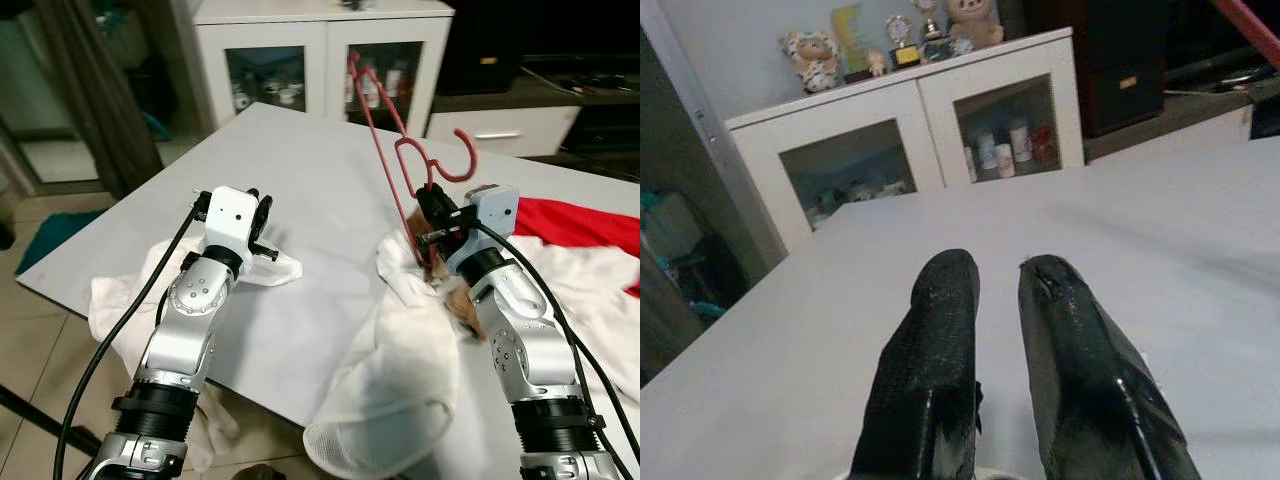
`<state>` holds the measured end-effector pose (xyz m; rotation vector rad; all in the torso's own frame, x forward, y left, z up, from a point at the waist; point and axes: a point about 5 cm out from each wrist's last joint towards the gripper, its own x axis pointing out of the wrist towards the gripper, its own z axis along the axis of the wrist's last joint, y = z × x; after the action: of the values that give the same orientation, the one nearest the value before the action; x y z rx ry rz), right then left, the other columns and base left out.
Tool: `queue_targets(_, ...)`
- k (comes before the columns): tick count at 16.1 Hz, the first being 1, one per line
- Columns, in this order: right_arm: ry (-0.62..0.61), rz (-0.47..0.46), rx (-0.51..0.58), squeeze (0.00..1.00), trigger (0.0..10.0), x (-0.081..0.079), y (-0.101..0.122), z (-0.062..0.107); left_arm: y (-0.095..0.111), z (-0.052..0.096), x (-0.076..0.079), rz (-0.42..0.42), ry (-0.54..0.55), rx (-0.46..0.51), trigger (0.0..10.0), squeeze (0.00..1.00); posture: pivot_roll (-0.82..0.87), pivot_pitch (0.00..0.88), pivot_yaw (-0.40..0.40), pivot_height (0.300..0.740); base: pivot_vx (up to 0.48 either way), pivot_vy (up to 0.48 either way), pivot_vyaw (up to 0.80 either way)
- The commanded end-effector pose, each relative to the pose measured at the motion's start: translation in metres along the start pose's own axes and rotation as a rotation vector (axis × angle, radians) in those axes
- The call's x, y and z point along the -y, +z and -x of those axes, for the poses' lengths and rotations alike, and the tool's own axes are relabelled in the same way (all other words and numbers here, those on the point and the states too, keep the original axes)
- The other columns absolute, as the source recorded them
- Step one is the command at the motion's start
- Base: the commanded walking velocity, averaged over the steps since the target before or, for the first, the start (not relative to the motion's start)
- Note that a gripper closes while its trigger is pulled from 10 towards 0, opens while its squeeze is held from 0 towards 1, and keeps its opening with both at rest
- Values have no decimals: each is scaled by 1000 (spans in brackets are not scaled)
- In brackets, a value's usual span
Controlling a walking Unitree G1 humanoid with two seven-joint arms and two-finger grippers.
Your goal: Hang hanger
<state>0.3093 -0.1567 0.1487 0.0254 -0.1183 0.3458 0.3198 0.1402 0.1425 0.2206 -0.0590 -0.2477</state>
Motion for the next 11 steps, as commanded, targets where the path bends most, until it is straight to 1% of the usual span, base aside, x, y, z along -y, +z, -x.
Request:
queue_targets(1, -1, 7, -2, 0, 10000, 1, 2, -3, 2, -2, -3, -11, 6, 8, 10000, 0, -19, 0, 55, 740, 0, 0, 0)
queue_targets(4, 1, 10, -7, 0, 10000, 1, 1, -3, 1, -2, -8, -40, 11, 1, 10000, 0, -16, 0, 53, 740, 0, 0, 0)
queue_targets(6, 3, 11, -10, 0, 10000, 0, 0, -4, 1, -2, -12, -44, 19, -3, 10000, 0, -15, 0, 52, 740, 0, 0, 0)
queue_targets(10, 4, 13, -12, 0, 10000, 0, 0, -4, 1, -3, -14, -48, 22, -5, 10000, 0, -15, 0, 51, 740, 0, 0, 0)
queue_targets(11, 4, 14, -12, 0, 10000, 0, 0, -4, 1, -2, -15, -60, 12, -5, 10000, 0, -15, 0, 51, 740, 0, 0, 0)
